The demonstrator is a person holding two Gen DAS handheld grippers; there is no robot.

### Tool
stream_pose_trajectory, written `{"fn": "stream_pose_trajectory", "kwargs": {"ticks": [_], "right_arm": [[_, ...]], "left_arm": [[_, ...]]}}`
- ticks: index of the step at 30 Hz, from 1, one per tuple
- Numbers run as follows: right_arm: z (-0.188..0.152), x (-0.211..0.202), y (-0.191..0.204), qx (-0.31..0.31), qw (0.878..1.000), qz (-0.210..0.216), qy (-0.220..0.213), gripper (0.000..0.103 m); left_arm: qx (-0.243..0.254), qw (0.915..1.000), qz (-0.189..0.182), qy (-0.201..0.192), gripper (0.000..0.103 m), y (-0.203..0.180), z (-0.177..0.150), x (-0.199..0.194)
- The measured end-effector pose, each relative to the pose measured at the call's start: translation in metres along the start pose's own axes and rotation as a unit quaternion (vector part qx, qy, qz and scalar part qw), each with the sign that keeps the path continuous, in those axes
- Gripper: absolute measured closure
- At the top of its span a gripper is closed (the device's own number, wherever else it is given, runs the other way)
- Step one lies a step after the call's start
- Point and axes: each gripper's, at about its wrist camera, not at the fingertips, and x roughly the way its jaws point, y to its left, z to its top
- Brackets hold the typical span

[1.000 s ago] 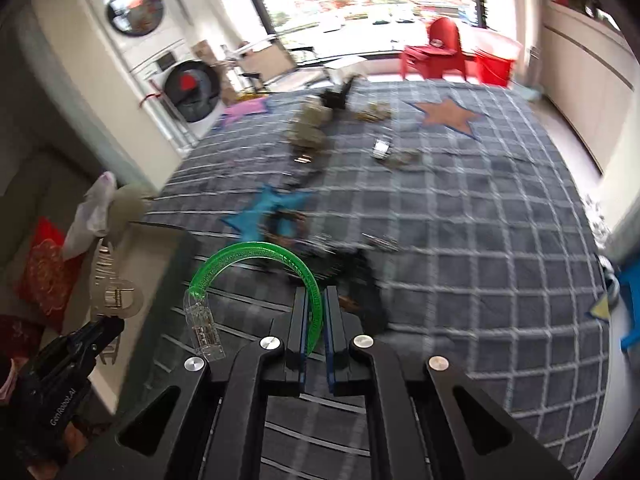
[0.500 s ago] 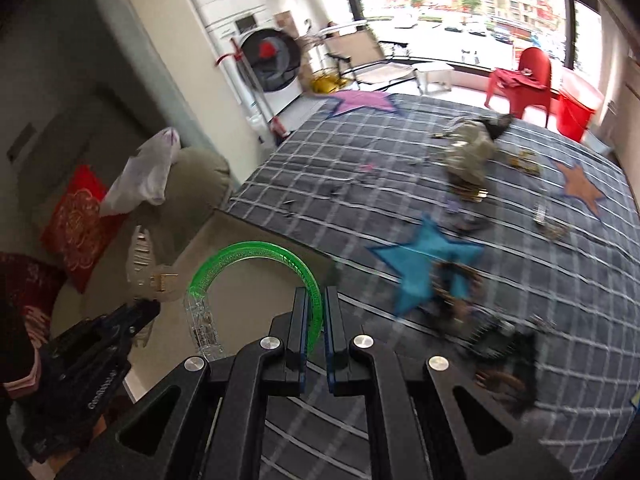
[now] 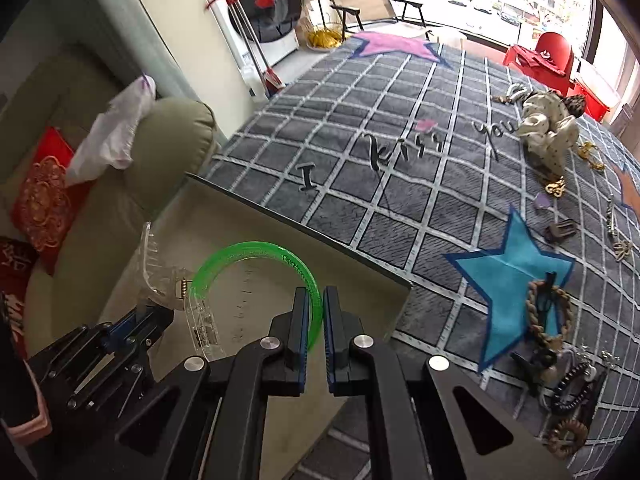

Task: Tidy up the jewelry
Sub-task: 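Carry the hair claw and green bangle with both tools over the white box, then open both tools to drop the claw and bangle into the box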

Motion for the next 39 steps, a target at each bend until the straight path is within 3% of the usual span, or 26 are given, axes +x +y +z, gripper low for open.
{"fn": "stream_pose_trajectory", "kwargs": {"ticks": [13, 14, 16, 19, 20, 21, 22, 24, 31, 39], "right_arm": [[-0.004, 0.017, 0.001, -0.005, 1.000, -0.008, 0.020, 0.091], [-0.004, 0.015, 0.001, -0.004, 1.000, -0.003, 0.021, 0.088], [-0.003, 0.009, 0.001, -0.004, 1.000, -0.004, 0.014, 0.061], [-0.002, -0.009, 0.001, -0.005, 1.000, -0.007, -0.004, 0.047], [-0.001, -0.014, 0.001, -0.004, 1.000, -0.009, -0.008, 0.047], [-0.001, -0.019, -0.001, -0.002, 1.000, -0.009, -0.012, 0.046], [-0.002, -0.026, -0.004, 0.002, 1.000, -0.007, -0.017, 0.046], [-0.005, -0.034, -0.009, 0.010, 1.000, -0.007, -0.021, 0.046], [-0.022, -0.055, -0.030, 0.035, 0.999, 0.000, -0.029, 0.045], [-0.054, -0.084, -0.055, 0.058, 0.998, 0.010, -0.038, 0.026]], "left_arm": [[0.009, 0.9998, 0.016, -0.007, 0.091, -0.003, -0.001, 0.003], [0.008, 0.9998, 0.017, -0.006, 0.091, -0.003, -0.001, 0.002], [0.005, 0.9998, 0.017, -0.003, 0.091, -0.003, -0.001, 0.002], [0.008, 0.9998, 0.020, -0.003, 0.089, -0.003, -0.002, 0.001], [0.011, 0.9996, 0.025, -0.005, 0.060, -0.004, -0.003, 0.000], [0.011, 0.9993, 0.034, -0.011, 0.012, -0.005, -0.003, -0.003], [0.011, 0.9988, 0.042, -0.021, 0.000, -0.006, -0.004, -0.006], [0.018, 0.9971, 0.050, -0.055, 0.000, -0.009, -0.004, -0.019], [0.031, 0.9974, 0.037, -0.054, 0.000, -0.018, -0.012, -0.029], [0.042, 0.9969, 0.024, -0.062, 0.000, -0.030, -0.029, -0.063]]}}
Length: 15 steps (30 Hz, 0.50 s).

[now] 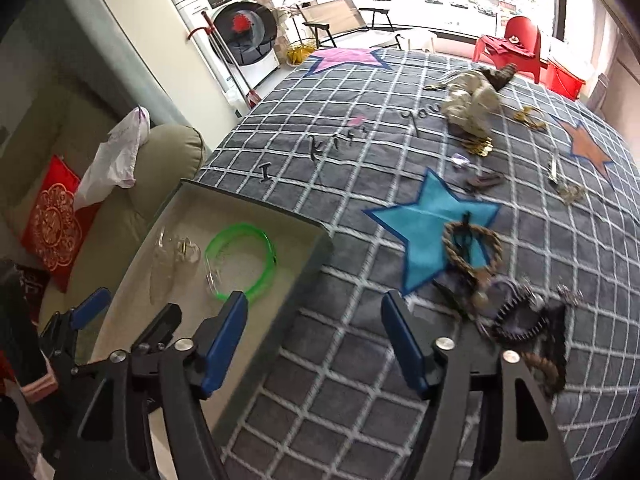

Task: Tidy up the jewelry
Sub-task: 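Open both tools to drop the claw and bangle into the box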

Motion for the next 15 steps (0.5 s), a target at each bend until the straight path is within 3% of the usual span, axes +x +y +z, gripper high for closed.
{"fn": "stream_pose_trajectory", "kwargs": {"ticks": [5, 15], "right_arm": [[-0.021, -0.023, -0.020, 0.010, 1.000, 0.003, -0.007, 0.023], [-0.060, -0.060, -0.081, 0.049, 0.998, -0.021, -0.023, 0.021]], "left_arm": [[0.000, 1.0000, 0.008, -0.005, 0.000, -0.008, -0.011, -0.019], [0.002, 0.9990, -0.044, -0.010, 0.000, -0.029, -0.023, -0.050]]}}
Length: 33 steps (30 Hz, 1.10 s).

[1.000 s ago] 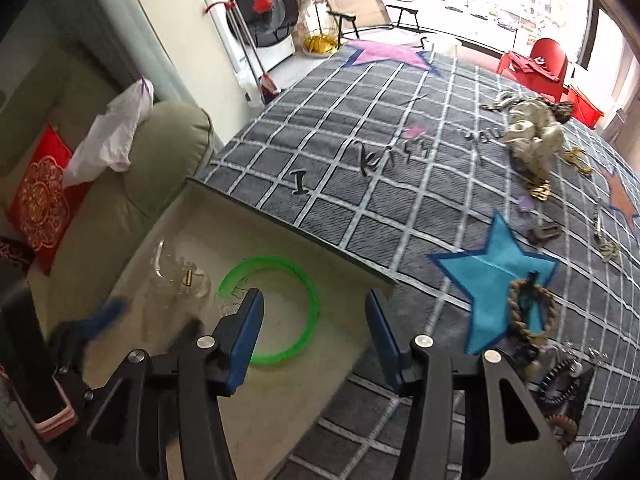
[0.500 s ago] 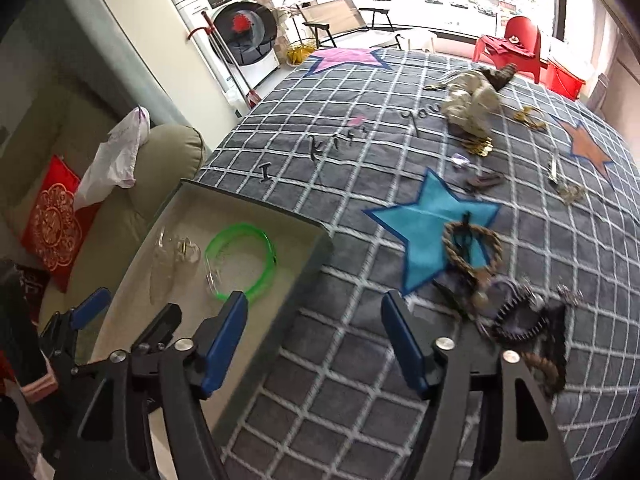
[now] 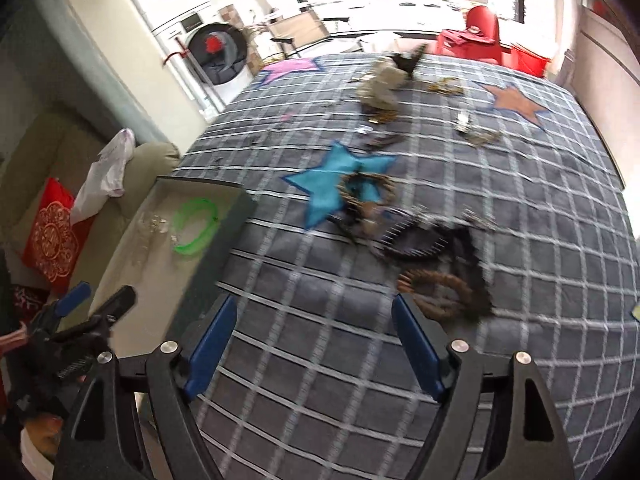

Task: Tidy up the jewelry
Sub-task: 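Open both tools to drop the claw and bangle into the box, then grasp the brown beaded bracelet with the left tool while the right tool grasps the silver chain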

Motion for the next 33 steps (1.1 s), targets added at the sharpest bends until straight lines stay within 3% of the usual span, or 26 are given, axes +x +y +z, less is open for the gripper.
{"fn": "stream_pose_trajectory", "kwargs": {"ticks": [12, 23, 33], "right_arm": [[-0.025, -0.025, -0.076, 0.044, 0.998, -0.038, -0.022, 0.016], [-0.030, -0.022, -0.127, 0.072, 0.994, -0.080, -0.021, 0.016], [-0.019, 0.000, -0.133, 0.051, 0.995, -0.085, -0.013, 0.016]], "left_arm": [[0.050, 0.9970, -0.058, -0.004, 0.000, -0.080, -0.004, -0.023], [0.072, 0.9950, -0.064, 0.026, 0.000, -0.137, -0.006, 0.008], [0.062, 0.9939, -0.071, 0.058, 0.000, -0.155, 0.004, 0.044]]}}
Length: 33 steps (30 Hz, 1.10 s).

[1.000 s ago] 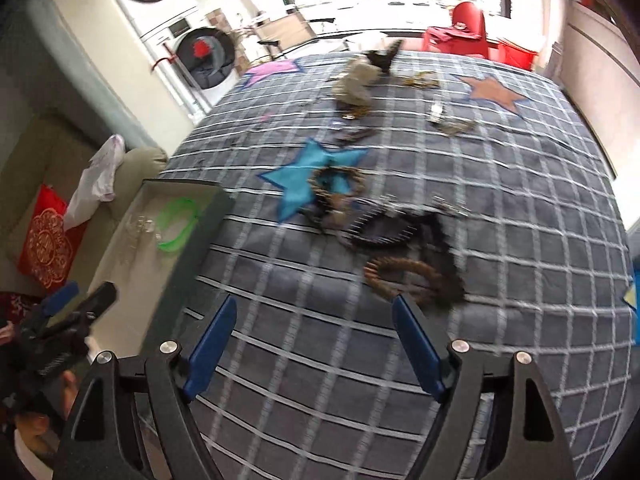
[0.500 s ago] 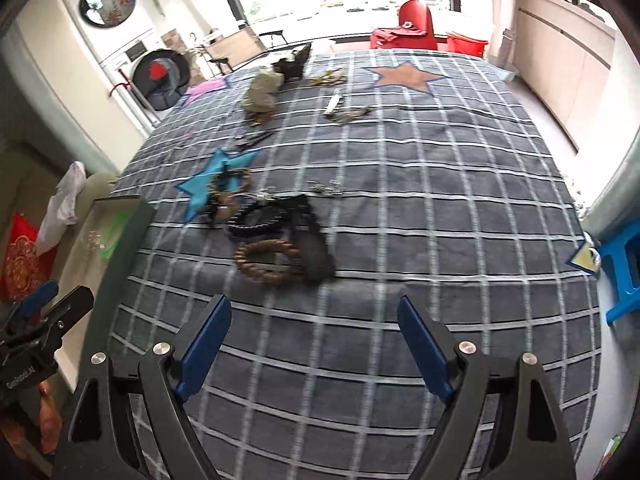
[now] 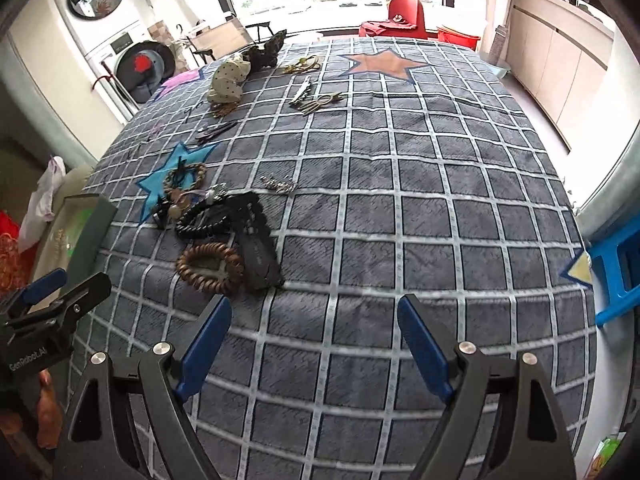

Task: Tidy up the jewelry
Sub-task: 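Grasp the brown beaded bracelet with the left tool while the right tool grasps the silver chain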

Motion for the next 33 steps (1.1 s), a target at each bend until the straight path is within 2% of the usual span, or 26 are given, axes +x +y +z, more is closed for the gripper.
{"fn": "stream_pose_trajectory", "kwargs": {"ticks": [7, 10, 12, 14, 16, 22, 24, 28, 29, 32, 33], "right_arm": [[0.024, 0.016, -0.005, -0.018, 1.000, -0.012, -0.011, 0.017], [0.035, 0.025, -0.002, -0.045, 0.999, -0.011, -0.015, 0.025], [0.042, 0.033, 0.001, -0.067, 0.998, -0.002, -0.013, 0.029], [0.047, 0.040, 0.003, -0.084, 0.996, 0.007, -0.009, 0.033], [0.050, 0.045, 0.005, -0.098, 0.995, 0.016, -0.007, 0.037], [0.057, 0.059, 0.010, -0.130, 0.991, 0.042, 0.002, 0.042], [0.059, 0.064, 0.015, -0.142, 0.989, 0.043, 0.004, 0.044], [0.066, 0.070, 0.023, -0.157, 0.987, 0.043, 0.005, 0.049], [0.067, 0.071, 0.025, -0.161, 0.986, 0.040, 0.004, 0.049], [0.067, 0.074, 0.031, -0.183, 0.983, 0.024, 0.000, 0.051], [0.065, 0.074, 0.035, -0.194, 0.981, 0.016, -0.003, 0.051]], "left_arm": [[0.009, 0.9992, -0.036, 0.011, 0.000, -0.017, 0.001, 0.010], [0.015, 0.9985, -0.052, 0.014, 0.000, -0.028, 0.001, 0.015], [0.023, 0.9981, -0.056, 0.016, 0.015, -0.036, 0.001, 0.018], [0.028, 0.9977, -0.058, 0.022, 0.016, -0.043, 0.003, 0.023], [0.031, 0.9974, -0.061, 0.022, 0.024, -0.046, 0.003, 0.026], [0.058, 0.9950, -0.079, 0.018, 0.025, -0.060, 0.001, 0.030], [0.068, 0.9940, -0.082, 0.023, 0.042, -0.066, 0.000, 0.033], [0.074, 0.9936, -0.082, 0.025, 0.043, -0.070, -0.001, 0.038], [0.074, 0.9935, -0.083, 0.023, 0.048, -0.071, -0.001, 0.038], [0.078, 0.9931, -0.085, 0.020, 0.049, -0.073, 0.000, 0.037], [0.082, 0.9928, -0.086, 0.019, 0.057, -0.074, 0.000, 0.037]]}}
